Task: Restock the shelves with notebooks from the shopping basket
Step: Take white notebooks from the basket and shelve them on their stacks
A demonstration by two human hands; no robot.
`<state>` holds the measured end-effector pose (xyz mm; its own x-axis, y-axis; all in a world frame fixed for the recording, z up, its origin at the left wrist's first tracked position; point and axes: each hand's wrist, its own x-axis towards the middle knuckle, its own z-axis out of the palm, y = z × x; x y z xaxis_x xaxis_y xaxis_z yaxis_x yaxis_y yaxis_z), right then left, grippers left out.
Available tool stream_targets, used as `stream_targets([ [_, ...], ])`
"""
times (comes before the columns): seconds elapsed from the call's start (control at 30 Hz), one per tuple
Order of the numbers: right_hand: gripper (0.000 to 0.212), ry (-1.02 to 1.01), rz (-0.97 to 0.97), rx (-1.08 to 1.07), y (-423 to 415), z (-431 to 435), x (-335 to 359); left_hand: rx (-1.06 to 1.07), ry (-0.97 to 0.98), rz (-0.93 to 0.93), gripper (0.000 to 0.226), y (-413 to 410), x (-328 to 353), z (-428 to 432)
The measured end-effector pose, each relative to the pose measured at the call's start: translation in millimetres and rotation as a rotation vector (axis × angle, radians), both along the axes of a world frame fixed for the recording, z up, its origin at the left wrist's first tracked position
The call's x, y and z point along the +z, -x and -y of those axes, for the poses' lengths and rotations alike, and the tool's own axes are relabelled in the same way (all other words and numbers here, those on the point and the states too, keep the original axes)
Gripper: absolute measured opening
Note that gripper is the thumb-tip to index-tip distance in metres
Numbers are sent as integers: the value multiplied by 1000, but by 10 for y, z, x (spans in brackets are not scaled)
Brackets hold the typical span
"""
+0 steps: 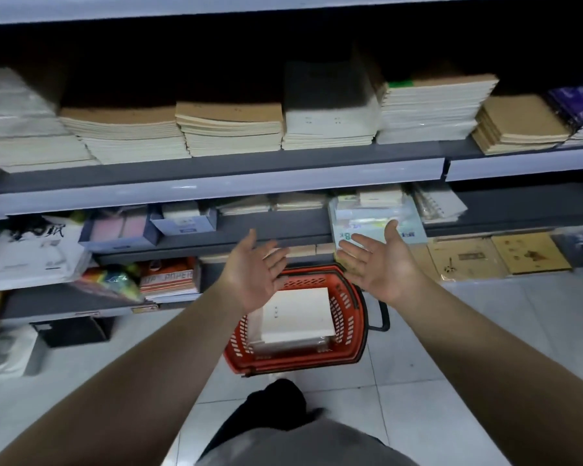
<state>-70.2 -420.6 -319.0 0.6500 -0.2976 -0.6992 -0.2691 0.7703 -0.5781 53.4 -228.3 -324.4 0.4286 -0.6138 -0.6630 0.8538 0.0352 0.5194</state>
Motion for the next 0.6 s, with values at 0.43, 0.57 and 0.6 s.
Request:
stream_targets([
  [0.43, 71, 66, -199, -17, 410, -254, -1104, -27, -229, -128, 65, 185, -1131, -338],
  [0.57, 77, 65, -228, -3, 351, -157, -1562, -44, -288, -123, 64, 52, -1580, -189],
  [0.6, 79, 67, -243, 6, 328, -141, -1676, -45, -289, -121, 64, 20, -1701, -157],
])
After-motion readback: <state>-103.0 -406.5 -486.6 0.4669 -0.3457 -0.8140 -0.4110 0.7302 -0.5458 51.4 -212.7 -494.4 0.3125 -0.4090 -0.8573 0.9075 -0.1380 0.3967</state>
